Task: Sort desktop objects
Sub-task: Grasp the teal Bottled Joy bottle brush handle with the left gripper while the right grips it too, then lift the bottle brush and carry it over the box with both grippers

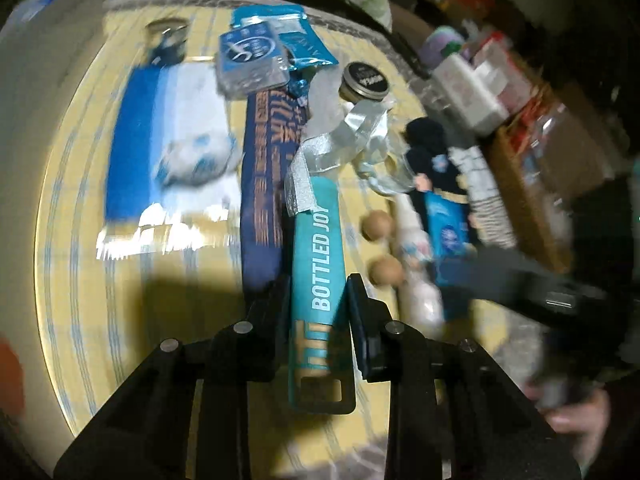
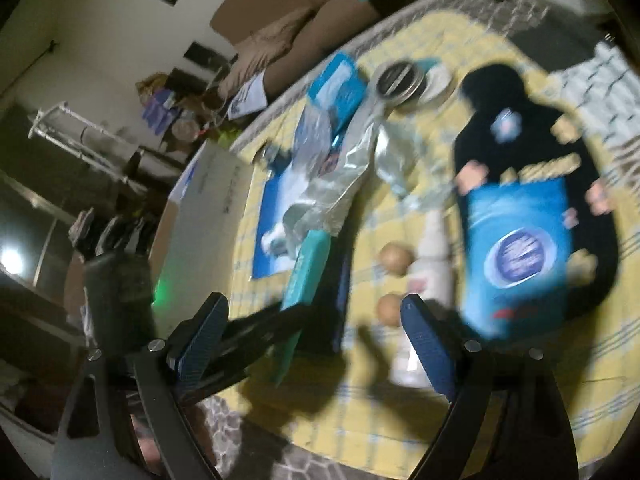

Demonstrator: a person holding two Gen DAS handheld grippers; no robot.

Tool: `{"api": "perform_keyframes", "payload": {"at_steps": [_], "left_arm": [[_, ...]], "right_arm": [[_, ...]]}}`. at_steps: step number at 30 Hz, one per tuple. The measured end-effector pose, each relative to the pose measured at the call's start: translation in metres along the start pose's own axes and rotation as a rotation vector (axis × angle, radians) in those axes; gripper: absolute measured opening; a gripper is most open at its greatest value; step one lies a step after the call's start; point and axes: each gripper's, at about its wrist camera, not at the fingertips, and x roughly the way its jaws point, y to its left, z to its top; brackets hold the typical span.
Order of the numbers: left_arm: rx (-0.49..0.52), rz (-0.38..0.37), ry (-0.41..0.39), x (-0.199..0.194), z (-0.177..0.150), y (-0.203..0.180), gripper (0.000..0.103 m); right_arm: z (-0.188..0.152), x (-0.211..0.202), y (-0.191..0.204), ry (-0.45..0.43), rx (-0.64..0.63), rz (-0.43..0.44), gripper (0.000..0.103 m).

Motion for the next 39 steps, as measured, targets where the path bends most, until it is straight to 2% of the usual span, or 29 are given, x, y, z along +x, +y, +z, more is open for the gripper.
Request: {"api": "perform_keyframes", "payload": {"at_steps": [4,7,9,11,14,17,22,26,30,34,37,39], "left_arm": [[-0.050,-0.088,0.004,-0.023,-0.020,0.005,0.027],[-0.092,-0.154,0.012,-0.032,-0.034,0.011,0.027],[-0.122,-0.197,0.003,-0.040,-0.042,0.014,0.027],[-0.134,-0.229,-0.006,-0.044,-0.047,0.015,0.028],[-0.137,-0.264,-0.049,-0.056,-0.051,0.016,0.028],[-0.130,-0.305,-0.089,-0.073,-0.052,0.016,0.027],[-0.080,-0.317,-0.158,-0.106,-0.047,0.004,0.027],[-0.058,-0.326,-0.201,-0.133,-0.045,0.000,0.026],[-0.045,-0.328,-0.259,-0.171,-0.041,0.003,0.026],[-0.029,-0.317,-0.357,-0.227,-0.037,0.013,0.026],[-0.001,-0.256,-0.401,-0.258,-0.033,0.020,0.026],[-0.012,-0.219,-0.415,-0.274,-0.028,0.036,0.026]], "right_arm": [[-0.015,0.034,0.013,0.110,-0.026,-0.016,0.090],[-0.023,0.048,0.028,0.138,-0.081,-0.027,0.089],[-0.029,0.055,0.035,0.166,-0.092,0.000,0.073],[-0.032,0.058,0.041,0.177,-0.106,0.024,0.032],[-0.033,0.053,0.055,0.160,-0.162,0.043,0.031],[-0.032,0.041,0.064,0.126,-0.165,0.105,0.030],[-0.029,0.015,0.091,0.060,-0.229,0.135,0.030],[-0.029,-0.002,0.135,0.009,-0.355,0.091,0.030],[-0.025,-0.006,0.191,0.003,-0.437,0.131,0.028],[-0.022,-0.014,0.245,-0.025,-0.503,0.203,0.025],[-0.020,-0.016,0.279,-0.049,-0.514,0.304,0.022],[-0.017,0.000,0.300,-0.028,-0.506,0.320,0.021]]}}
